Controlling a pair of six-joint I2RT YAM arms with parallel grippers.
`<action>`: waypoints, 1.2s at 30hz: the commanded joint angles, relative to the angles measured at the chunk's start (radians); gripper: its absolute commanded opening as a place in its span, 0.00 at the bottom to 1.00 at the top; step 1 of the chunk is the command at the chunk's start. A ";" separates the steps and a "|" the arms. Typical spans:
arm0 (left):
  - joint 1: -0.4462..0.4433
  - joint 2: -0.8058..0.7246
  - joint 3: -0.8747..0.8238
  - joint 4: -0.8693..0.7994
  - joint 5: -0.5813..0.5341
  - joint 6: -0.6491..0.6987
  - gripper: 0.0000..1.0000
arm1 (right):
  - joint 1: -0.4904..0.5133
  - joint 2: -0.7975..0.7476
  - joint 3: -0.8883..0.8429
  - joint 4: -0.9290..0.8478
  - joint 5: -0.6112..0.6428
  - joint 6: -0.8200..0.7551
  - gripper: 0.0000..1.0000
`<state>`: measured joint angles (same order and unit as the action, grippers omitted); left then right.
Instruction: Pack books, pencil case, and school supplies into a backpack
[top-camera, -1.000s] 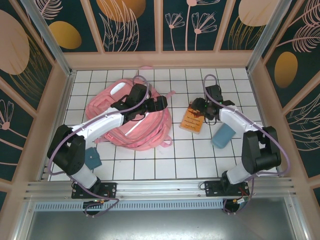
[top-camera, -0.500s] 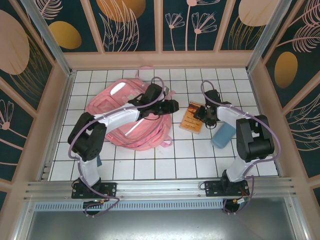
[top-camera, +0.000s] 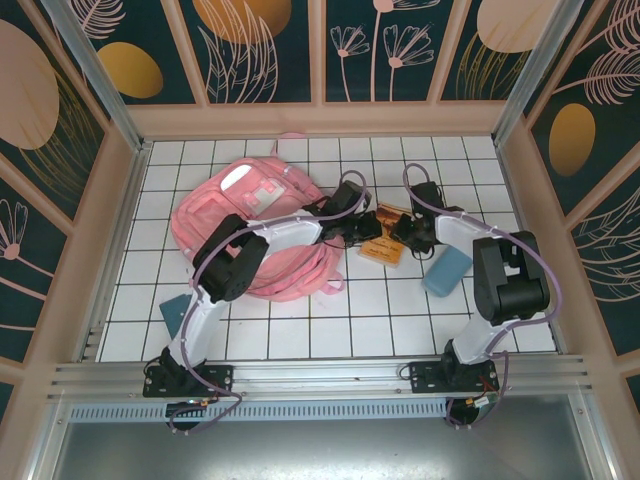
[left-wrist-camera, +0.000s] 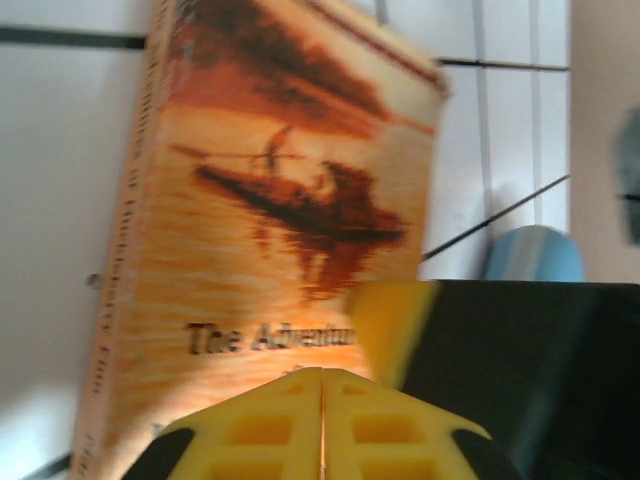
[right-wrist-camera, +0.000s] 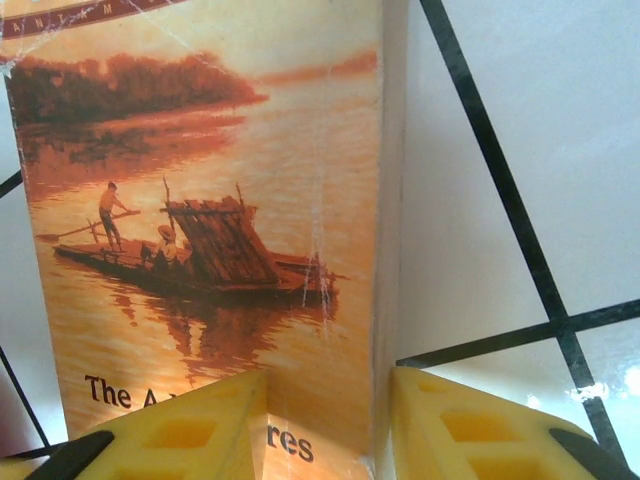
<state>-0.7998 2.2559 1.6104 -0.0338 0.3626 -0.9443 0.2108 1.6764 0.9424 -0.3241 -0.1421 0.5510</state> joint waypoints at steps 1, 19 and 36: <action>-0.007 0.043 0.028 -0.030 0.003 -0.064 0.05 | -0.004 -0.040 -0.017 0.000 -0.055 -0.022 0.34; -0.023 0.068 0.000 0.001 0.062 -0.100 0.00 | -0.005 -0.118 -0.004 -0.007 -0.139 -0.015 0.17; -0.023 0.040 -0.021 0.034 0.076 -0.106 0.00 | 0.033 -0.042 0.017 -0.028 -0.087 -0.048 0.11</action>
<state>-0.8047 2.2936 1.6051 -0.0032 0.4118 -1.0496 0.2192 1.6241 0.9352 -0.3393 -0.2100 0.5232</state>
